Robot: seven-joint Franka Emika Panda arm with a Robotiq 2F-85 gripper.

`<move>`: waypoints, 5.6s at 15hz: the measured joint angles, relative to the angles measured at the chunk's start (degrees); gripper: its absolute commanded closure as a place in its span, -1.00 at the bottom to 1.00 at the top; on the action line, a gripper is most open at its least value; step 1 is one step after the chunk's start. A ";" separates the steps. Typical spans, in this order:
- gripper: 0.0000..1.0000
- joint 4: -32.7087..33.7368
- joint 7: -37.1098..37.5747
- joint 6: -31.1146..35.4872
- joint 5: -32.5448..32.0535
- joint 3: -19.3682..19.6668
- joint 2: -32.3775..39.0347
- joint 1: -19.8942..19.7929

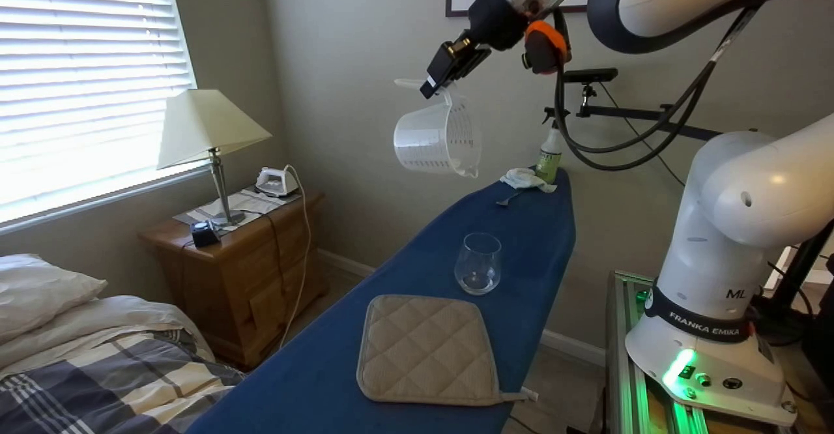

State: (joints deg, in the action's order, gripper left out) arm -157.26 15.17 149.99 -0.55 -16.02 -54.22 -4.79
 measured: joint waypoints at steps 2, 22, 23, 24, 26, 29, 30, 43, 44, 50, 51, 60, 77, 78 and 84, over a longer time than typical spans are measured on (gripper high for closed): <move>0.85 0.00 0.01 0.00 0.00 0.00 -0.13 -0.03; 0.85 0.00 1.34 -1.10 0.00 -0.47 -2.18 -2.11; 0.85 0.00 1.44 -1.40 0.00 -0.51 -2.33 -2.40; 0.85 0.00 1.52 -1.65 0.00 -0.54 -2.45 -2.61; 0.85 0.00 1.66 -2.00 0.00 -0.57 -2.57 -2.78; 0.85 0.00 1.93 -2.12 0.00 -0.65 -2.57 -2.83; 0.85 0.00 2.09 -2.12 0.00 -0.70 -2.57 -2.85; 0.85 0.00 2.64 -1.91 0.00 -1.53 -2.58 -2.83; 0.85 0.00 2.64 -1.85 0.00 -1.57 -2.58 -2.83; 0.85 0.00 2.63 -1.35 0.00 -1.70 -2.58 -2.77; 0.85 0.00 2.63 -1.28 0.00 -1.74 -2.58 -2.76; 0.85 0.00 2.55 -0.49 0.00 -2.03 -2.59 -2.53; 0.85 0.00 1.68 2.01 -0.01 -2.30 -2.59 -2.46; 0.85 0.00 1.66 2.16 -0.01 -2.34 -2.59 -2.46; 0.85 0.00 1.67 2.38 -0.01 -2.84 -2.59 -2.46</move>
State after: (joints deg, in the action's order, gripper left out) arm -157.26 16.84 152.37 -0.55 -18.86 -56.82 -7.25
